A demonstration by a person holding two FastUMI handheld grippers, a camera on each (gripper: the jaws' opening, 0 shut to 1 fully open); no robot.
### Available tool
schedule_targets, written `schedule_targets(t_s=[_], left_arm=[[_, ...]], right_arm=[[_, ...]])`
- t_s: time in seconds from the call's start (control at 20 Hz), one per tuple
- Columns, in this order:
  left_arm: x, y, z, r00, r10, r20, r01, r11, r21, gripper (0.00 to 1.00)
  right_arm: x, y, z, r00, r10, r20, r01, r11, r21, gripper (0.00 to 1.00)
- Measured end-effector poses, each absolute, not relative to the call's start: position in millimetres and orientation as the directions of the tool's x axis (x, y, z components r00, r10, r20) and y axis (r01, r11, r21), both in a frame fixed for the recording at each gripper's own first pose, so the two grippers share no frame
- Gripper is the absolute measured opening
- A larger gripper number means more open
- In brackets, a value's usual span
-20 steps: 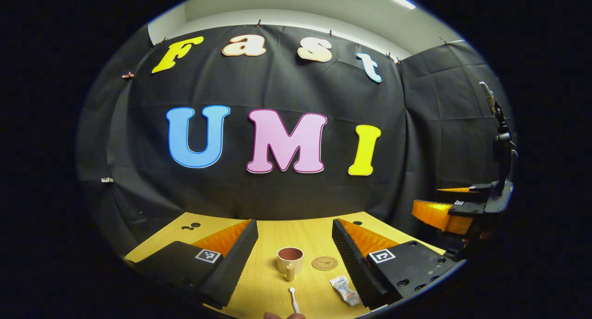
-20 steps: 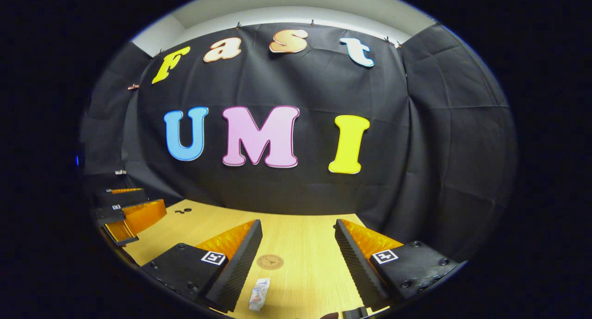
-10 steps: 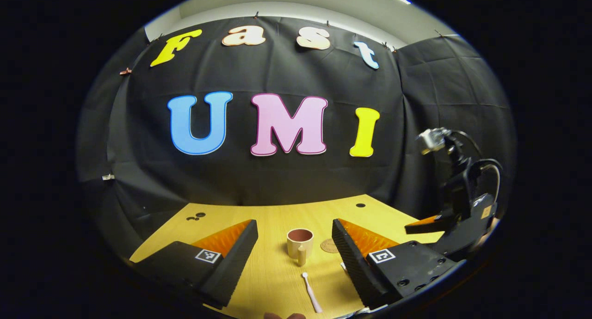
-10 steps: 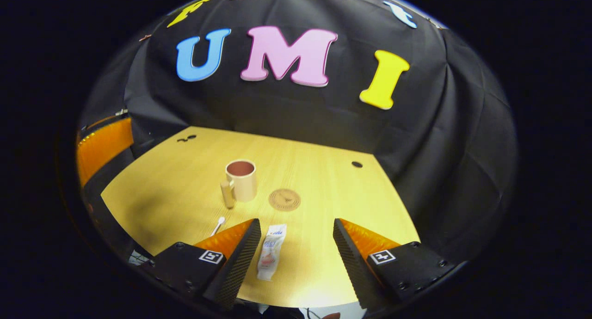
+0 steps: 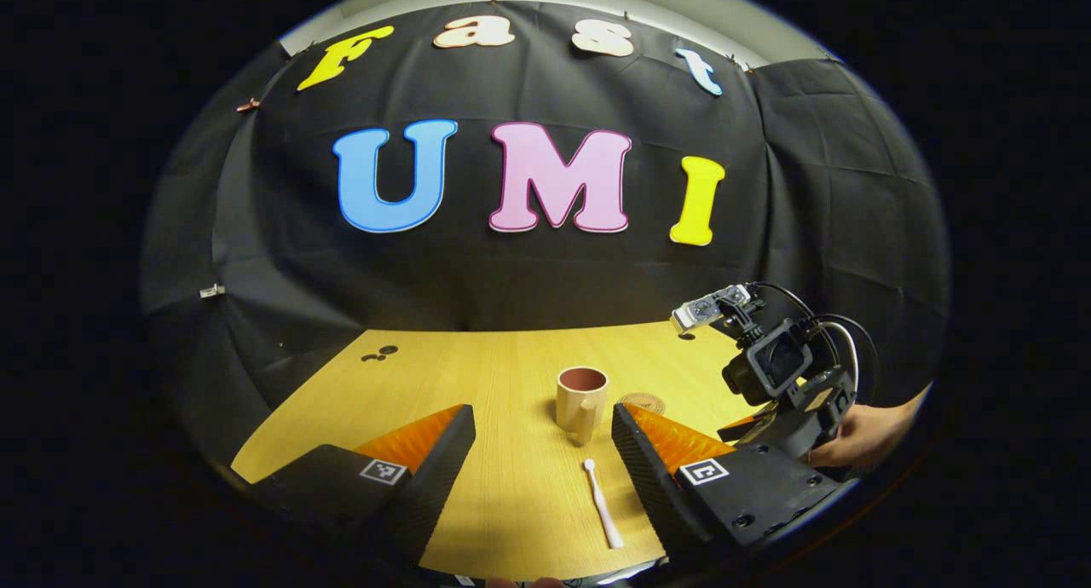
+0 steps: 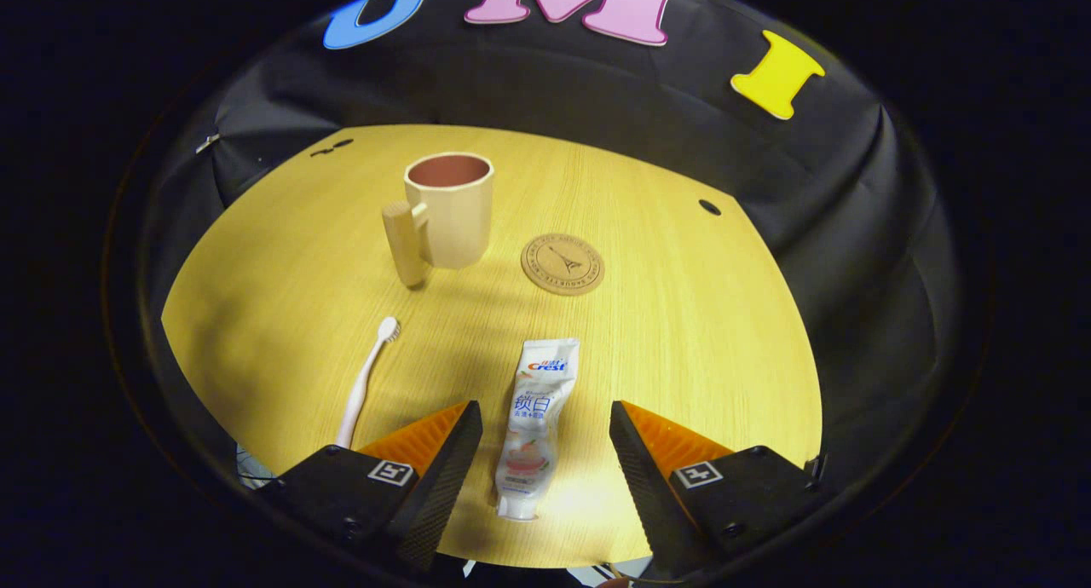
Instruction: Put the toothbrush and toothpaste on the desktop into the cup, then pick up the cup and place it on the coaster on the desktop.
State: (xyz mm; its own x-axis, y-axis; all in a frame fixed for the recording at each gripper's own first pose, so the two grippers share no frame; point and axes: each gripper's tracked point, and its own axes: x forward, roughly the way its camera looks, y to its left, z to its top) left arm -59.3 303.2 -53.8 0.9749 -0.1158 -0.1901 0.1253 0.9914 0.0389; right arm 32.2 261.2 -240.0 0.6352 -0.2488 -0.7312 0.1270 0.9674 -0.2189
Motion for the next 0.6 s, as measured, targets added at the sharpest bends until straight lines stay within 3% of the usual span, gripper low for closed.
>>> schedule_targets(t_s=[0.5, 0.55, 0.6], left_arm=[[-40.8, 326.2, -78.9, 0.967, -0.076, -0.242, 0.084, 0.996, 0.024, 1.0], [-39.4, 325.9, -80.8, 0.965, -0.075, -0.249, 0.083, 0.996, 0.024, 1.0], [-37.7, 325.2, -82.7, 0.963, -0.075, -0.257, 0.084, 0.996, 0.025, 1.0]], right_arm=[[42.3, 248.3, -272.9, 0.511, -0.285, -0.811, 0.13, 0.958, -0.255, 0.74], [41.0, 247.5, -273.6, 0.502, -0.283, -0.817, 0.13, 0.959, -0.252, 0.62], [42.6, 246.9, -273.5, 0.505, -0.277, -0.818, 0.134, 0.961, -0.243, 0.58]])
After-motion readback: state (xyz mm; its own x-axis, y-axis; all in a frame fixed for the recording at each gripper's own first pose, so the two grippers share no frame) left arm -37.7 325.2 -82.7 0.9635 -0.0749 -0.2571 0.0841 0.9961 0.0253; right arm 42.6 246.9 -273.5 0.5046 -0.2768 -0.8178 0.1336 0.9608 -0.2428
